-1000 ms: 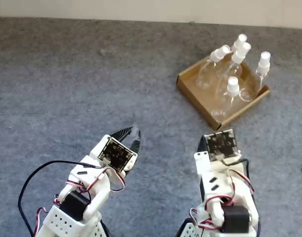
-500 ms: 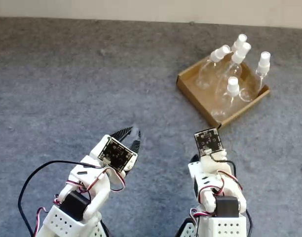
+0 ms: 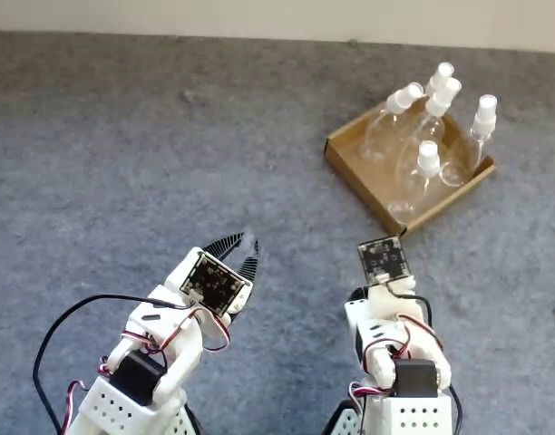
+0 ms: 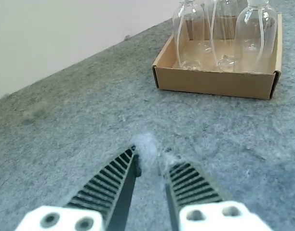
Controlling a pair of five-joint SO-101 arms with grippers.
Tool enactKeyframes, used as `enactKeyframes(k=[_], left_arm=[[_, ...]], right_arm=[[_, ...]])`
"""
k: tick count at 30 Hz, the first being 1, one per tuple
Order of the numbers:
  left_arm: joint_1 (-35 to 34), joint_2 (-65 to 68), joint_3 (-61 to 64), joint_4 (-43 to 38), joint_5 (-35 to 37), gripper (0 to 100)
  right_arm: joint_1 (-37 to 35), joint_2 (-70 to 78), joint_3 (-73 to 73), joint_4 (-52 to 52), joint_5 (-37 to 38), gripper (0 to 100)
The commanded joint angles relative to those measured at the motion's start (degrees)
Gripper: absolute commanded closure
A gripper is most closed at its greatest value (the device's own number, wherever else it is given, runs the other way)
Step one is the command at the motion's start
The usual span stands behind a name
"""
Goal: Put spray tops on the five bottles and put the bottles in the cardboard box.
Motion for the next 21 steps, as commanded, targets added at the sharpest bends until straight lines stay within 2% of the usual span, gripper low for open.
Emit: enactKeyframes(k=[1, 4, 11, 14, 16, 21], left_arm=[[-0.57, 0.22, 1.19, 0.35, -0.53, 99], [-0.57, 0.22, 1.19, 0.35, -0.53, 99], [-0.57, 0.22, 1.19, 0.7, -0.62, 99], [-1.36, -0.13, 1.19, 7.03, -0.62, 99], [-4.44, -0.22, 0.92, 9.58, -0.62, 99], [-16.04, -0.22, -5.67, 10.11, -0.62, 100]], right_arm=[[-0.4, -0.57, 8.92, 3.65, -9.85, 99.3], [-0.04, -0.66, 8.92, 6.73, -15.21, 99.3], [-0.13, -0.66, 8.92, 6.81, -15.74, 99.3], [-0.04, -0.66, 8.92, 6.81, -15.82, 99.3], [-0.04, -0.66, 8.84, 6.81, -15.91, 99.3], [-0.04, -0.66, 8.84, 6.9, -15.91, 99.3]])
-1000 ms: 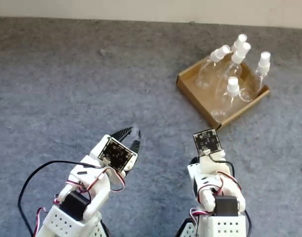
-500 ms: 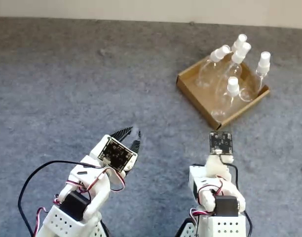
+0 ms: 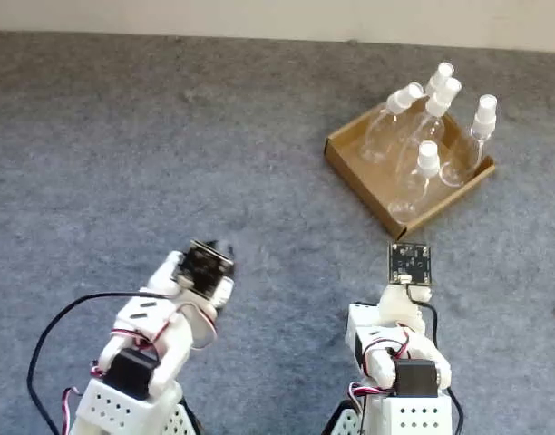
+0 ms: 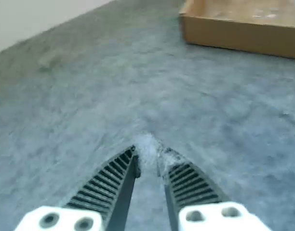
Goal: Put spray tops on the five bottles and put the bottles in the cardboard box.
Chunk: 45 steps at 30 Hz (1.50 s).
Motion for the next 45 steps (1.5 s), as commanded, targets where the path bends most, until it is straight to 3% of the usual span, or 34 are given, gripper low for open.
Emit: enactKeyframes(k=[1, 12, 20, 25, 30, 35, 45], left_arm=[[-10.51, -0.22, -7.43, 0.88, -0.62, 100], [-20.79, -0.22, -25.1, 16.88, -0.7, 99], [-28.35, -0.22, -22.55, 24.0, -0.7, 99], [-28.53, -0.22, -9.8, 23.47, -0.53, 99], [-28.62, -0.22, 0.92, 16.97, -0.44, 99], [-28.62, -0.13, 1.19, 16.53, -0.35, 99], [-23.6, 0.22, 1.19, 32.53, -0.26, 100]], right_arm=[[-0.13, -0.66, 8.84, 0.48, -0.44, 99.3], [-0.13, -0.66, 8.84, 0.48, -0.09, 99.3], [-0.13, -0.66, 8.84, 0.48, -0.09, 99.3], [-0.13, -0.66, 8.84, 0.48, -0.09, 99.3], [-0.13, -0.66, 8.84, 0.48, -0.09, 99.3], [-0.13, -0.66, 8.84, 0.48, -0.09, 99.3], [-0.13, -0.66, 8.84, 0.48, -0.09, 99.3]])
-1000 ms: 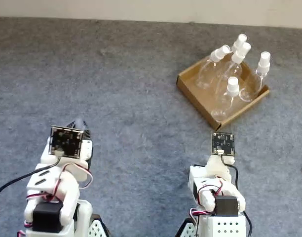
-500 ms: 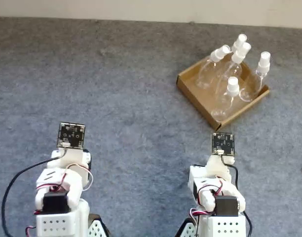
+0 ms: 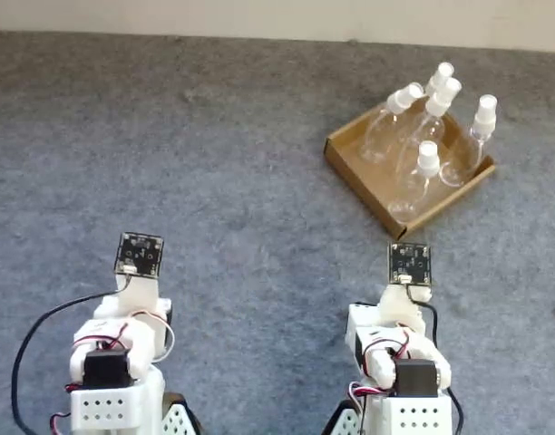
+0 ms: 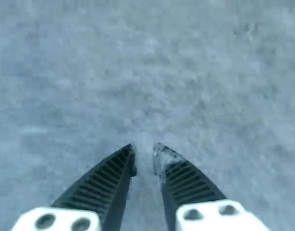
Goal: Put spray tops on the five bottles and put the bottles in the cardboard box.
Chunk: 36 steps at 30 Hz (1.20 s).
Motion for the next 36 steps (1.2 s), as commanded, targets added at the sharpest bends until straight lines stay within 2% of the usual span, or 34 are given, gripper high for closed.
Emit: enactKeyframes(k=[1, 5, 9, 36], left_arm=[[4.35, 0.31, 1.19, 3.78, -0.26, 100], [7.96, 0.31, 1.19, 3.78, 2.73, 100], [7.87, 0.31, 1.27, 3.78, 6.68, 100], [7.87, 0.04, 1.27, 3.96, 6.68, 100]], right_arm=[[-0.13, -0.66, 8.84, 0.48, -0.09, 99.3], [-0.13, -0.66, 8.84, 0.48, -0.09, 99.3], [-0.13, -0.66, 8.84, 0.48, -0.09, 99.3], [-0.13, -0.66, 8.84, 0.48, -0.09, 99.3]])
